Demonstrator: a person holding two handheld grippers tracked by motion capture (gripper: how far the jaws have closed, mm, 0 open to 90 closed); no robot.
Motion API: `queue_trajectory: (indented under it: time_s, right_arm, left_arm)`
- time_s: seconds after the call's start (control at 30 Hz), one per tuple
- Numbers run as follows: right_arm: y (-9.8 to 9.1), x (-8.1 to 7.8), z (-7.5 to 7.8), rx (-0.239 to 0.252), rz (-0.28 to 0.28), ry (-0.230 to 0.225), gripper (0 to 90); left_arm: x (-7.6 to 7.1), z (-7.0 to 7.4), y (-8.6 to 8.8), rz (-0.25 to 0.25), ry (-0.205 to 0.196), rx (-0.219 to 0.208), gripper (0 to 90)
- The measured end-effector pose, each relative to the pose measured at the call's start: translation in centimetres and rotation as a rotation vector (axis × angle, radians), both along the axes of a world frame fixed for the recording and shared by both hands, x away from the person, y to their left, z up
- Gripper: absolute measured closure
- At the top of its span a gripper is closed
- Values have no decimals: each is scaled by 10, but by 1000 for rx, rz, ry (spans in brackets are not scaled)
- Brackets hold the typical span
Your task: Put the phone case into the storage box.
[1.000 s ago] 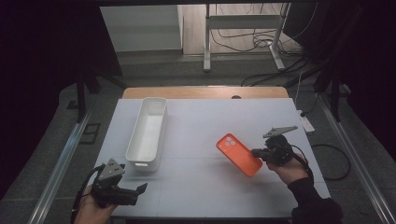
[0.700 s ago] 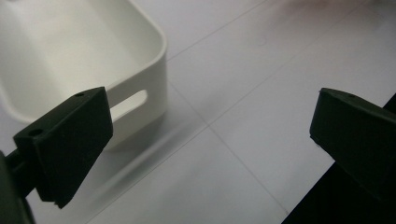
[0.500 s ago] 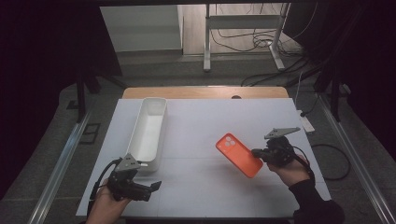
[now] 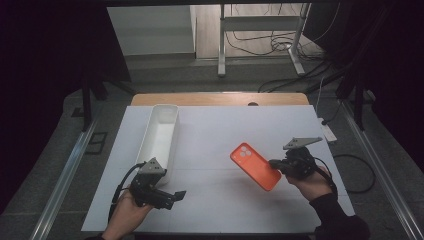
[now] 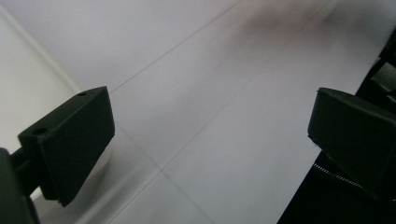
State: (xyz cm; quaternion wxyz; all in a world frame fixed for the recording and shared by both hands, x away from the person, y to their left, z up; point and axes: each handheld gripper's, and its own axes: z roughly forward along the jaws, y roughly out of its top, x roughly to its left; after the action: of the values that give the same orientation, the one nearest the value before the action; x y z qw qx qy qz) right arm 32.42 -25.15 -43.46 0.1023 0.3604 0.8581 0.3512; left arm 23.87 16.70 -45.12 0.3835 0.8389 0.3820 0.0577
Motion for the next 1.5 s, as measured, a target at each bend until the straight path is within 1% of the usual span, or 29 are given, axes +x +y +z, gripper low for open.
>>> queue_trajectory:
  time_s: [0.2, 0.33, 0.53, 0.67, 0.8, 0.87, 0.93, 1.07, 1.13, 1.2, 1.37, 1.4, 1.43, 1.5]
  right_arm:
    - [3, -1, 1, 1, 8, -6, 889]
    - [4, -2, 1, 0, 8, -1, 889]
    - [7, -2, 0, 1, 15, 5, 889]
    - [9, -3, 0, -2, 22, 3, 889]
    - [12, -4, 0, 0, 30, 3, 889]
    - [15, -4, 0, -1, 33, 0, 889]
    - [16, -5, 0, -1, 39, -2, 889]
    - [20, -6, -1, -2, 49, 1, 889]
    - [22, -7, -1, -1, 52, 0, 889]
    - [24, -7, -1, -1, 57, -2, 889]
    - [28, -9, -2, 1, 61, -10, 889]
    - [30, -9, -2, 2, 64, -16, 889]
    - [30, -9, -2, 2, 64, -16, 889]
    - [31, -10, -2, 4, 63, -17, 889]
  left_arm:
    - [9, -3, -10, -17, 3, -16, 6]
    - [14, -6, -16, -26, -3, -30, 0]
    - [20, -11, -28, -47, 11, -58, 0]
    - [23, -13, -33, -55, 10, -51, 0]
    - [27, -14, -39, -61, 6, -56, 0]
    - [29, -14, -43, -61, 16, -59, 0]
    - [31, -14, -45, -60, 32, -72, 0]
    - [35, -14, -48, -63, 52, -69, 0]
    - [36, -14, -50, -61, 58, -73, 0]
    - [37, -14, -52, -70, 64, -75, 0]
    - [39, -12, -57, -71, 67, -83, 0]
    - [40, -12, -59, -69, 78, -87, 0]
    - [40, -12, -59, -69, 78, -87, 0]
    - [41, -12, -61, -69, 92, -94, 3]
